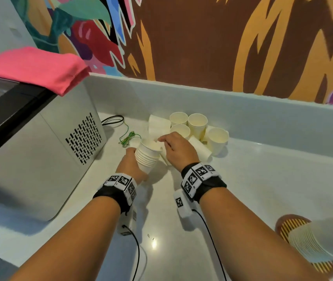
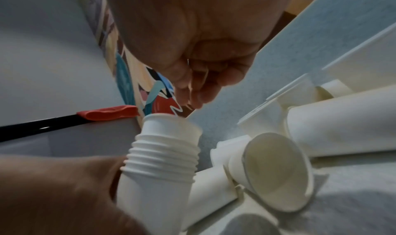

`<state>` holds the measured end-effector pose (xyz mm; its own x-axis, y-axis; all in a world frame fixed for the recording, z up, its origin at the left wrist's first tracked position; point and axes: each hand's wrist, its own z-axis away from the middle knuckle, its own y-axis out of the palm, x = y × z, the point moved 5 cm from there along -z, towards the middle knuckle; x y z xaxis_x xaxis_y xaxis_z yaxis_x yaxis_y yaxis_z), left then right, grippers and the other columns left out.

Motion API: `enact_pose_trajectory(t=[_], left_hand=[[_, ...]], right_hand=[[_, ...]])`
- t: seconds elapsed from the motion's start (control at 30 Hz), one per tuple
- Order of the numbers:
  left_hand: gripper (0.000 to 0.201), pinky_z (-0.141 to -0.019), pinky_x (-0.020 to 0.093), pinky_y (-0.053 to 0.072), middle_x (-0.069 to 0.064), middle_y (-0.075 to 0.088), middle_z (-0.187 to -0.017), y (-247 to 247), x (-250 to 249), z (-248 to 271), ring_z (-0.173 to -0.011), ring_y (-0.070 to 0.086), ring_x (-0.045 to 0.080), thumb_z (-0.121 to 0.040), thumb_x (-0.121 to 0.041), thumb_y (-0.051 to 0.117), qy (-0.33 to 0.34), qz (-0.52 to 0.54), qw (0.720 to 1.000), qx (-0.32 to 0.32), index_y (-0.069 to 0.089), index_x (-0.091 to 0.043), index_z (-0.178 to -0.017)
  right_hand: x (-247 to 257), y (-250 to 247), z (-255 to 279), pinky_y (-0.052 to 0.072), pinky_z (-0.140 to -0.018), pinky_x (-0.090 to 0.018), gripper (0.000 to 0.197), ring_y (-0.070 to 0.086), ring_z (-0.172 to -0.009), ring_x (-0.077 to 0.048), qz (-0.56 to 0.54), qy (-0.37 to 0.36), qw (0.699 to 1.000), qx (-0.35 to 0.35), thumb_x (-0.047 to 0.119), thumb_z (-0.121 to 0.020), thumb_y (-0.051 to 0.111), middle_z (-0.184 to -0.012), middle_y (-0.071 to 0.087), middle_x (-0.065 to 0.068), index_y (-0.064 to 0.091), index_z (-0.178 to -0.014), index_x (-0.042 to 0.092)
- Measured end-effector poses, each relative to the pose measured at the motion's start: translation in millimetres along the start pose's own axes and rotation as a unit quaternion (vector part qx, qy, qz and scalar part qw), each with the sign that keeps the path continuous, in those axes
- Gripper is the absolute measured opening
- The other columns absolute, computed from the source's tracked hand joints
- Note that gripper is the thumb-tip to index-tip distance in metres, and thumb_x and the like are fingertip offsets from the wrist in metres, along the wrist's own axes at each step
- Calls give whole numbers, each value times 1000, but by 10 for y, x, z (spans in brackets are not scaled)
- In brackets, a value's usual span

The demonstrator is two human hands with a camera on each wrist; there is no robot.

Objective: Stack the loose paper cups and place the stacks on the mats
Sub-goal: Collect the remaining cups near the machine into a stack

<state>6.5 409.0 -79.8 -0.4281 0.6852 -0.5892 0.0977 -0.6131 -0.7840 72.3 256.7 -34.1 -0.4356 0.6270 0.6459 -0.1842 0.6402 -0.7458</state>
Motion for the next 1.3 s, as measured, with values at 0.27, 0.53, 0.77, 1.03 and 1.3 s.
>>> enact_pose_trajectory(t=[0.27,0.53,0.77,1.03,1.3], left_hand=[[86,-79,35,49,10,58,-111,9,11,-51,-101,59,30,-55,-8,87,-18,-14,1000,11,36,-12,-123],[88,-81,39,52,9,57,-111,14,34,-92,-100,59,29,-54,-9,87,-21,-34,999,25,35,-13,-125],[83,-81,41,53,8,55,-109,105,-112,-81,-97,59,30,-57,-7,84,-3,-71,996,53,36,-16,-124],[92,-82,27,40,-1,53,-116,320,-457,-7,-109,52,22,-62,-5,83,75,20,995,70,31,-18,-136],[94,-88,31,42,2,55,-123,414,-616,-47,-113,53,24,-59,-9,87,104,47,990,81,33,-17,-135]], right_hand=[[-402,138,4,29,-102,-37,42,29,-134,-23,234,31,962,137,23,-85,62,-148,38,8,60,-127,25],[-394,176,18,28,-107,-40,59,26,-137,-24,239,22,964,117,10,-85,54,-151,33,6,41,-142,19],[-251,-445,-36,42,-86,-28,27,56,-100,-26,19,51,987,-152,1,-90,45,-116,56,-9,66,-107,2],[-254,-475,81,51,-84,-39,25,62,-90,-28,-29,120,992,-24,6,-86,44,-95,69,-10,70,-89,6],[-811,-720,127,47,-91,-40,37,51,-114,-30,124,197,970,-73,5,-84,48,-124,56,-8,62,-117,14]])
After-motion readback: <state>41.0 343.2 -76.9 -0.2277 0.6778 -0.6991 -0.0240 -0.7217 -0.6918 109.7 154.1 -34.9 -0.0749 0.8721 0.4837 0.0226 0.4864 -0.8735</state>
